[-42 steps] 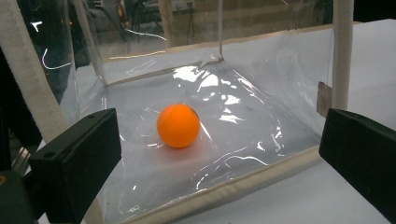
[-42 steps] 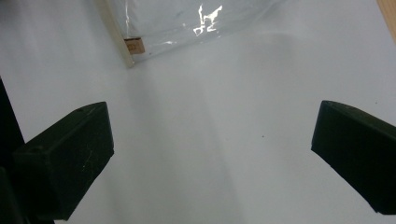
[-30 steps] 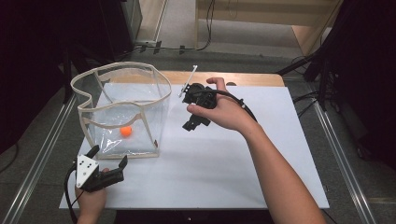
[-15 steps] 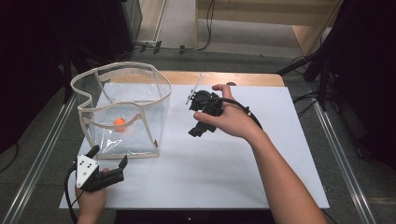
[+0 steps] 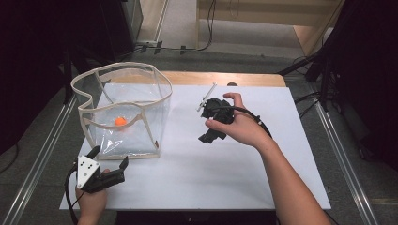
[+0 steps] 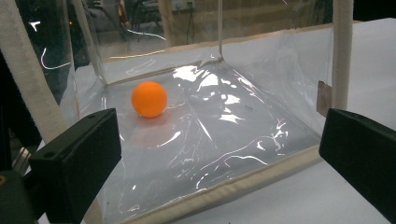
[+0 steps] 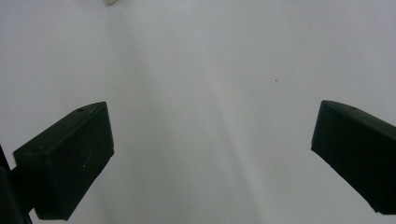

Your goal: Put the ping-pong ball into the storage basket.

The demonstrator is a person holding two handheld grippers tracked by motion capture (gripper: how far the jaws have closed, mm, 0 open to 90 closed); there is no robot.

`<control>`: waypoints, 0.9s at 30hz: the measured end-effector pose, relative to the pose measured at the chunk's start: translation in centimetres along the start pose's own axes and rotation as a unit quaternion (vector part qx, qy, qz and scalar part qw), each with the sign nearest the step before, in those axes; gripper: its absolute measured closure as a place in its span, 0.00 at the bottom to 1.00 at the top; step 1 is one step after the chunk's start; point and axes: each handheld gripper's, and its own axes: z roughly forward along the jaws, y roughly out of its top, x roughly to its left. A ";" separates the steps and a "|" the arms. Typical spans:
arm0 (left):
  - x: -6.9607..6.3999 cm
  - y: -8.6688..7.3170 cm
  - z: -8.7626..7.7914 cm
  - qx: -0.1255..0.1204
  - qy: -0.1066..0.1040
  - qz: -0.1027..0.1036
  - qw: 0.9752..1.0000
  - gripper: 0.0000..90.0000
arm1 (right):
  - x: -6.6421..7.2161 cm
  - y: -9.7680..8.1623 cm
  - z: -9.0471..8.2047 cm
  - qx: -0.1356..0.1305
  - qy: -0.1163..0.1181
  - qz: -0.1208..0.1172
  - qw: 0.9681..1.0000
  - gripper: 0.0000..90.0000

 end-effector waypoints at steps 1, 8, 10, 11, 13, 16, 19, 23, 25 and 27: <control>0.0 0.0 0.0 0.000 0.000 0.000 1.000 0.00 | 0.0 -0.3 0.1 0.000 0.000 0.001 1.000 0.00; 0.0 0.0 0.0 0.000 0.000 0.001 1.000 0.00 | -0.3 -2.1 0.4 -0.003 0.002 0.011 1.000 0.00; 0.0 0.0 0.0 0.000 0.000 0.001 1.000 0.00 | -0.4 -2.6 0.4 -0.003 0.000 0.017 1.000 0.00; 0.0 0.0 0.0 0.000 0.000 0.001 1.000 0.00 | -0.4 -2.9 0.5 -0.007 0.002 0.018 1.000 0.00; 0.0 0.0 0.0 0.000 0.000 0.001 1.000 0.00 | -0.6 -3.4 0.5 -0.010 0.003 0.022 1.000 0.00; 0.0 0.0 0.0 0.000 0.000 0.002 1.000 0.00 | -0.7 -4.1 0.6 -0.010 0.002 0.030 0.999 0.00; 0.0 0.0 0.0 0.001 0.000 0.002 1.000 0.00 | -1.0 -4.8 0.7 -0.014 0.004 0.035 0.999 0.00; 0.0 0.0 0.0 0.001 0.000 0.002 1.000 0.00 | -1.0 -5.9 1.0 -0.015 0.004 0.047 0.999 0.00; 0.0 0.0 0.0 0.001 0.000 0.002 1.000 0.00 | -1.1 -6.4 1.1 -0.018 0.004 0.051 0.999 0.00; 0.0 0.0 0.0 0.001 0.000 0.002 1.000 0.00 | -1.2 -6.8 1.2 -0.017 0.003 0.054 0.998 0.00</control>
